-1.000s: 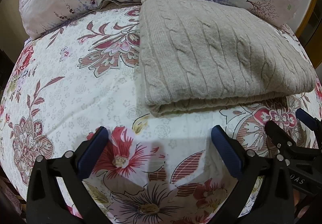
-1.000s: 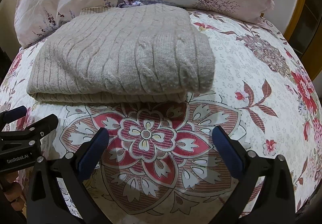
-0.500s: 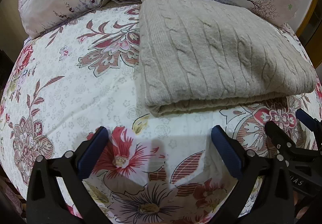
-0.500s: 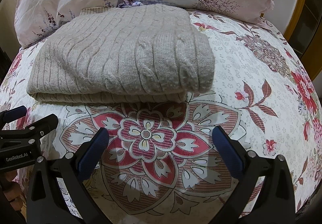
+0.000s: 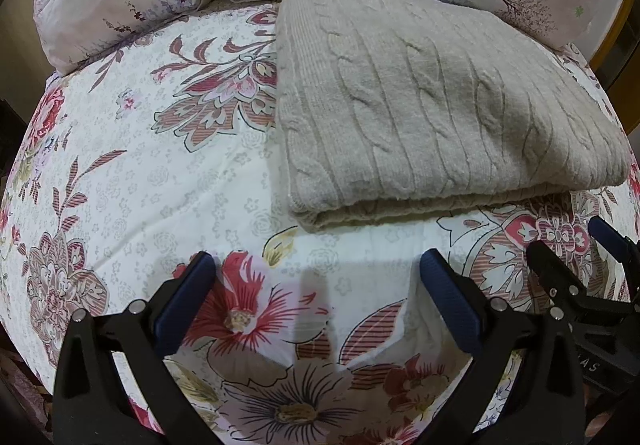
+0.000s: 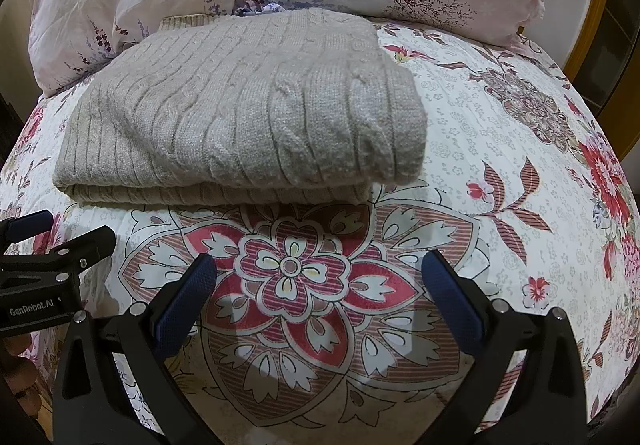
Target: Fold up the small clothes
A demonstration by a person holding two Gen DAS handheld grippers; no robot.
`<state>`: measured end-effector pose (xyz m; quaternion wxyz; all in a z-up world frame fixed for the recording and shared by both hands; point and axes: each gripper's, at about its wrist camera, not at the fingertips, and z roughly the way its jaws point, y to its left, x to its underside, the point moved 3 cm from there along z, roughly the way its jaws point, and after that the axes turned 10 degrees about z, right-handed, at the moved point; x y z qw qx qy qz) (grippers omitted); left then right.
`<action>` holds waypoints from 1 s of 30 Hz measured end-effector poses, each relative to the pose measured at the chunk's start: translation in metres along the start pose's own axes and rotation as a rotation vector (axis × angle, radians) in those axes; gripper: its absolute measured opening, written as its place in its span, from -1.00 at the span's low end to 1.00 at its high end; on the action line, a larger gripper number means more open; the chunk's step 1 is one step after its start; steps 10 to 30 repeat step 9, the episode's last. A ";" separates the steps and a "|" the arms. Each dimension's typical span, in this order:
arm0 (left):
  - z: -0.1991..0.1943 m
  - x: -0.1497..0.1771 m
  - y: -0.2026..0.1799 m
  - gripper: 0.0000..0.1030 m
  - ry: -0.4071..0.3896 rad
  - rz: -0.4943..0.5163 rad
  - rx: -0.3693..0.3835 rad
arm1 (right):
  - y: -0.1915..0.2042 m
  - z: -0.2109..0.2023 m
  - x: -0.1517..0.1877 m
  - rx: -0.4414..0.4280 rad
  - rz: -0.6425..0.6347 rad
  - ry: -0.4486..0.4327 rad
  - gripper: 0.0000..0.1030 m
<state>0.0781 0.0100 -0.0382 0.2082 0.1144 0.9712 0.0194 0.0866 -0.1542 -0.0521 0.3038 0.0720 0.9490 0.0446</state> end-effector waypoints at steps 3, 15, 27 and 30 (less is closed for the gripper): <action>0.000 -0.001 0.000 0.97 0.001 0.006 0.001 | 0.000 0.000 0.000 0.000 0.001 0.000 0.97; 0.000 -0.001 0.000 0.97 -0.011 0.008 0.002 | 0.000 0.000 0.000 0.000 0.001 0.000 0.97; 0.000 -0.001 0.000 0.97 -0.011 0.008 0.002 | 0.000 0.000 0.000 0.000 0.001 0.000 0.97; 0.000 -0.001 0.000 0.97 -0.011 0.008 0.002 | 0.000 0.000 0.000 0.000 0.001 0.000 0.97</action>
